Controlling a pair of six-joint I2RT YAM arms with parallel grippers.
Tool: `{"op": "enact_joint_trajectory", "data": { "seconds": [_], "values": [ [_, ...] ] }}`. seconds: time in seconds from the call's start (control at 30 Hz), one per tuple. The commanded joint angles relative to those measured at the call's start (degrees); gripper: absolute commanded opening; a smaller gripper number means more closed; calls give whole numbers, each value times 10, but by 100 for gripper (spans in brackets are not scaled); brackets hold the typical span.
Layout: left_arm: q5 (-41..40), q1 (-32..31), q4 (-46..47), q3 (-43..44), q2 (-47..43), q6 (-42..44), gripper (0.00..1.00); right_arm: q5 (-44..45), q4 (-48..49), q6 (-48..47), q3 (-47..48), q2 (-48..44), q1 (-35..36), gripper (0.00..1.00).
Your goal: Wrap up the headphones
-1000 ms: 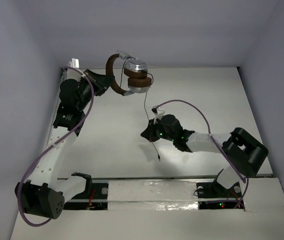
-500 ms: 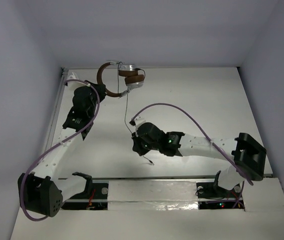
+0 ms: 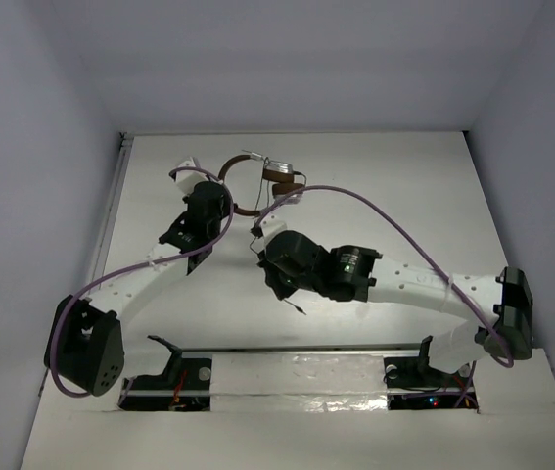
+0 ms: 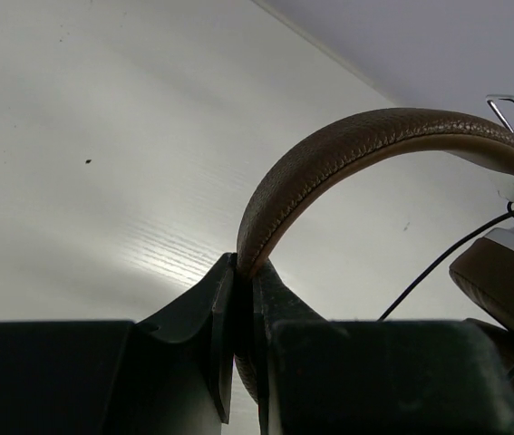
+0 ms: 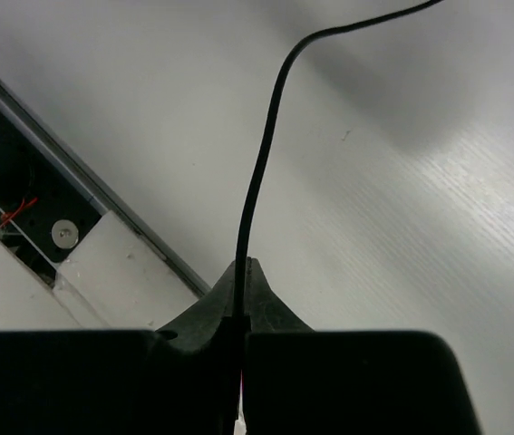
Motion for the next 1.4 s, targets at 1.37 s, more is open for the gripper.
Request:
{"op": "enact_joint_trajectory", "data": {
  "seconds": [1.37],
  "values": [
    [287, -87, 115, -73, -57, 174, 0, 397, 0, -309, 137, -5, -118, 0]
  ]
}}
